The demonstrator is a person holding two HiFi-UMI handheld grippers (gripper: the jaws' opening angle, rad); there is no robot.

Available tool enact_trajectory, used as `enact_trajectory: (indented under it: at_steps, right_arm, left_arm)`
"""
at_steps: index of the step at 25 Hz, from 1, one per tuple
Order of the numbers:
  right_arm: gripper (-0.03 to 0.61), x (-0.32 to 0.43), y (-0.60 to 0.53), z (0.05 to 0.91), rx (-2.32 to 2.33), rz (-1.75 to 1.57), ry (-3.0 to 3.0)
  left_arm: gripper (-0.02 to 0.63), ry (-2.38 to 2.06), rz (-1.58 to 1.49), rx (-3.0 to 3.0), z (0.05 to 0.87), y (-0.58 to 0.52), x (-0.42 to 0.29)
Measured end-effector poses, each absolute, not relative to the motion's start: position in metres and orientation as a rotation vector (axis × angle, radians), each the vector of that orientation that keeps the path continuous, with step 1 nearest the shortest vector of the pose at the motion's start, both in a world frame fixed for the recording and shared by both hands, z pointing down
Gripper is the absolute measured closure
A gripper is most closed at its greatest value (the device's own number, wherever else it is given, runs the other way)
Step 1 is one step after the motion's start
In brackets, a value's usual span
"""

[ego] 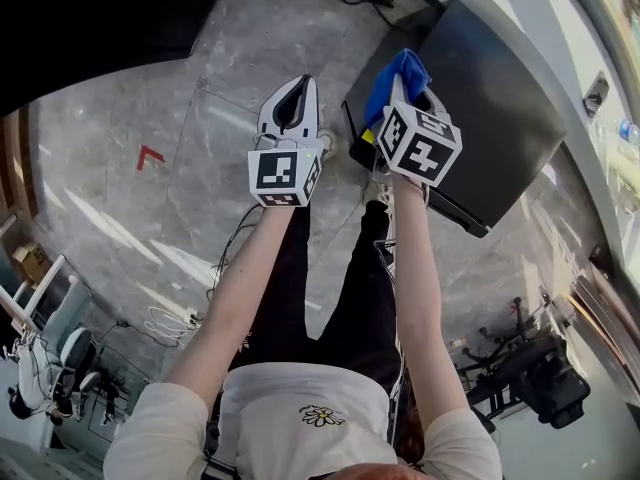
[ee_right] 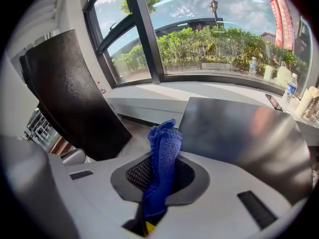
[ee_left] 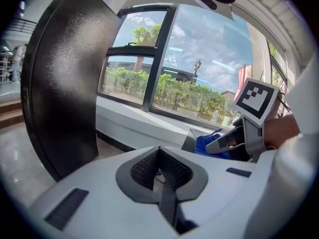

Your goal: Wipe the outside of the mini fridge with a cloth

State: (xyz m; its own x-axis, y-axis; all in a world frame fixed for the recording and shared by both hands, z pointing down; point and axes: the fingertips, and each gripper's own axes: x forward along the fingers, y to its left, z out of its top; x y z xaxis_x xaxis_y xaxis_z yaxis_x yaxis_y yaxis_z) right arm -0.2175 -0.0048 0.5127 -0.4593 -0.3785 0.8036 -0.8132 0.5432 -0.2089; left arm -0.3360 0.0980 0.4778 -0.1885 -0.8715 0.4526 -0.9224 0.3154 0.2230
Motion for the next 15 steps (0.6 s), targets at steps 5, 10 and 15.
enact_trajectory:
  at_steps: [5,10,15]
  right_arm:
    - [0.517,-0.209,-0.006,0.513,0.935,0.791,-2.091]
    - [0.516,-0.182,-0.010,0.516,0.955,0.860,-2.096]
    - [0.516,-0.136,-0.019,0.519,0.977,0.897,-2.094]
  left_arm:
    - [0.609,-2.060,0.144,1.636,0.475,0.074,-0.308]
    - [0.609,-2.010,0.158,1.708,0.474,0.045,-0.269]
    - [0.609,-1.953,0.184,1.782,0.474,0.020,-0.221]
